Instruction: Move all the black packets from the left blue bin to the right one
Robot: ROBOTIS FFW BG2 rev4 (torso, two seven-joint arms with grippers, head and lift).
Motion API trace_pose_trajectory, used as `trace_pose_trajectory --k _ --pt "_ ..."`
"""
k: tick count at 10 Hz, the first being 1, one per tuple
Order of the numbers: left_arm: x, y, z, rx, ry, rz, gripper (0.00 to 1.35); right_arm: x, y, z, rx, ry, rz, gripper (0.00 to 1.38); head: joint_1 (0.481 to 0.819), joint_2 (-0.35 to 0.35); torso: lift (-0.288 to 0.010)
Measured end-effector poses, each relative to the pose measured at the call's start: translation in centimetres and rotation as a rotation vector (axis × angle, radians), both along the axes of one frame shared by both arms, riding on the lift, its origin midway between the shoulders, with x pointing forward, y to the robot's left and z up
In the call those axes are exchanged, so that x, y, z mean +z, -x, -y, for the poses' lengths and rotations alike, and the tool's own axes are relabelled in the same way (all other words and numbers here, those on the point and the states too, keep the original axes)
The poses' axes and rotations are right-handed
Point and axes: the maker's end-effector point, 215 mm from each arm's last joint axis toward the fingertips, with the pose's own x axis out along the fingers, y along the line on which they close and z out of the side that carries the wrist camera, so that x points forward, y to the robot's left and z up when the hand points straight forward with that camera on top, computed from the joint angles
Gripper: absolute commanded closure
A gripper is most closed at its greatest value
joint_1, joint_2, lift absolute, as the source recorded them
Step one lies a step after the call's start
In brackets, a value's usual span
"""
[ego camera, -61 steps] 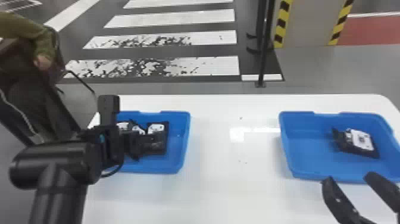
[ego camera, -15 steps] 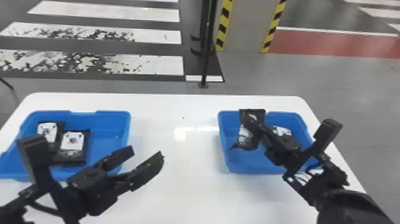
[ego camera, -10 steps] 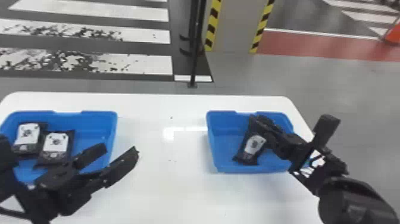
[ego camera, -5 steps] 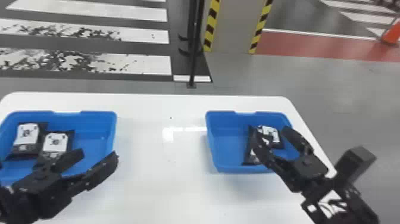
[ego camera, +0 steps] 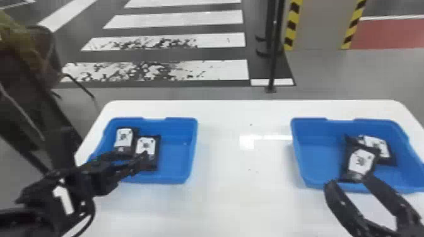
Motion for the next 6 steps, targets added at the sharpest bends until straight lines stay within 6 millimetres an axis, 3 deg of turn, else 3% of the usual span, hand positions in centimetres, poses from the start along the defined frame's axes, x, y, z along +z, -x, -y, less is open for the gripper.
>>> trace_pose_trajectory --k 3,6 --pt "-3.1 -4.4 -4.2 0.093 -0.014 -0.094 0.14 1.5 1.9 -1.2 0.031 -0.016 0.004 0.15 0.695 0.259 -0.14" --pt "-5.2 -6.2 -5.1 0.117 -0.018 -0.177 0.14 1.1 1.8 -1.8 0.052 -0.033 0.0 0.15 0.695 0.272 -0.14"
